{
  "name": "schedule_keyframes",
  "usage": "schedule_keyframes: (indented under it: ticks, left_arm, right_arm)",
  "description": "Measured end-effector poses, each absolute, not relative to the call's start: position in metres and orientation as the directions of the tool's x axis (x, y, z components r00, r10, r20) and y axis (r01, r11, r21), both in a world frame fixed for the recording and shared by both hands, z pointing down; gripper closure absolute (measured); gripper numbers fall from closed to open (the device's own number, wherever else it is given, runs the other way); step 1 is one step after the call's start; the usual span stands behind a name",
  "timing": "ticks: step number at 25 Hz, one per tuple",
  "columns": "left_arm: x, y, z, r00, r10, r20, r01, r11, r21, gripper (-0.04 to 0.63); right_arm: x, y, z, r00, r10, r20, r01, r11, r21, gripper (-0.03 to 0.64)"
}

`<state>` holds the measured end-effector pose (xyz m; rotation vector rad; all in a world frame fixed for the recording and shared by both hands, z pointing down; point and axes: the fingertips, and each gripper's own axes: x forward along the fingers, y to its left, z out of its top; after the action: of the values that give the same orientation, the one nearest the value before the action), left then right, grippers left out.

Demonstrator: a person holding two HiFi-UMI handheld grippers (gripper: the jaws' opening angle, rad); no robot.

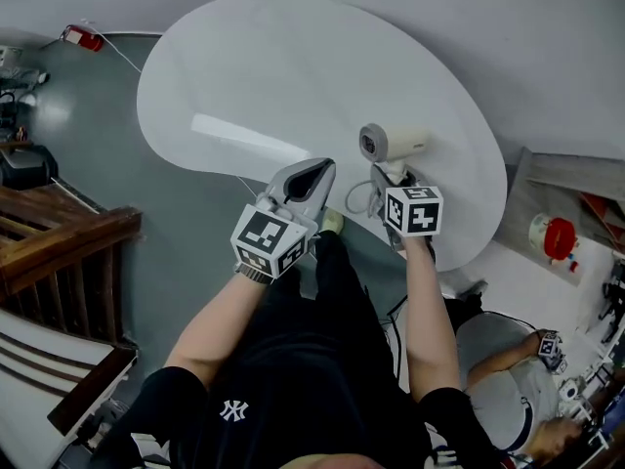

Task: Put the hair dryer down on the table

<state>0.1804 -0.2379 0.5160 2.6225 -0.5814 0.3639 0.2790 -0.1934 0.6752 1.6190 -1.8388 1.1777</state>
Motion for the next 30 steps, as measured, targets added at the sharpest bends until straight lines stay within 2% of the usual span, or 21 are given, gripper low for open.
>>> schedule_keyframes:
  ticks: [19, 30]
  left_arm:
    - [0.198, -0.253, 0.539, 0.863, -0.351, 0.365, -0.48, -0.795, 0.371, 0.594]
    - [0.195, -0.264, 0.549, 0.852, -0.361, 0.38, -0.5, -0.778, 0.38, 0.594]
  right_arm:
    - [0.279, -0.214, 0.721, -0.183, -0.425, 0.886, -0.981, 0.026, -0.19, 0.434]
    - [0.284, -0.216, 0.746, -0.106, -0.323, 0.941, -0.994, 0.055, -0.093, 0.413]
